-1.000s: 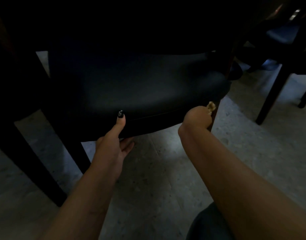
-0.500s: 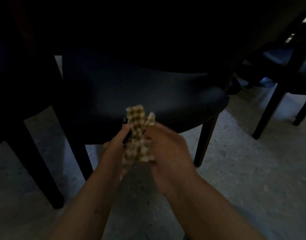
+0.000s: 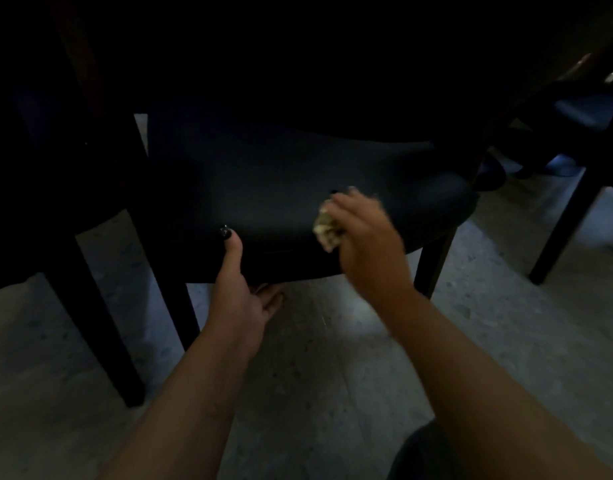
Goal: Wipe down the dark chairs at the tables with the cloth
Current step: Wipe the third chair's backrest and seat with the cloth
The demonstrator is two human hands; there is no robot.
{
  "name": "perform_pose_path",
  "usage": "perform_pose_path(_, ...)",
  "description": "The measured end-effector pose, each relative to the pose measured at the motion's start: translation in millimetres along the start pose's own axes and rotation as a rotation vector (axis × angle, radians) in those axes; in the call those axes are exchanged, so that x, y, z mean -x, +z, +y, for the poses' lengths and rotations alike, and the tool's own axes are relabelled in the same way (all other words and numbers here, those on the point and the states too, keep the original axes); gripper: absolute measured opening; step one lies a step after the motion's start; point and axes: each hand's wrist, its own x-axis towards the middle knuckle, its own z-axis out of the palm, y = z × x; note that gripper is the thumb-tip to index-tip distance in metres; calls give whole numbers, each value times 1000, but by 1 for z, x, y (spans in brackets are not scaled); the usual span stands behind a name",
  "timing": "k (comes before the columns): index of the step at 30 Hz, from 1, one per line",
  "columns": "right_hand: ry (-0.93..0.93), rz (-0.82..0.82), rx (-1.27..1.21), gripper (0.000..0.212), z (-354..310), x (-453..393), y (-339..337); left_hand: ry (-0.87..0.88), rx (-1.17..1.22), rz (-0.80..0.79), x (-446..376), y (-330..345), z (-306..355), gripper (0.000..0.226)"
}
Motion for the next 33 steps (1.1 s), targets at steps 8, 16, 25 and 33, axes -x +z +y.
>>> perform_pose_path(8, -86, 84, -93, 32, -64, -3, 24, 74, 7, 2, 0, 12, -7, 59)
perform_pose_path(16, -248, -44, -84, 42, -25, -6, 16, 35, 1, -13, -4, 3, -6, 63)
perform_pose_path(25, 186, 37, 94, 41, 121, -8, -46, -33, 1, -42, -2, -3, -1, 76)
perform_pose_path(33, 171, 28, -58, 41, 53, 0, -24, -132, -21, -58, 8, -4, 13, 72)
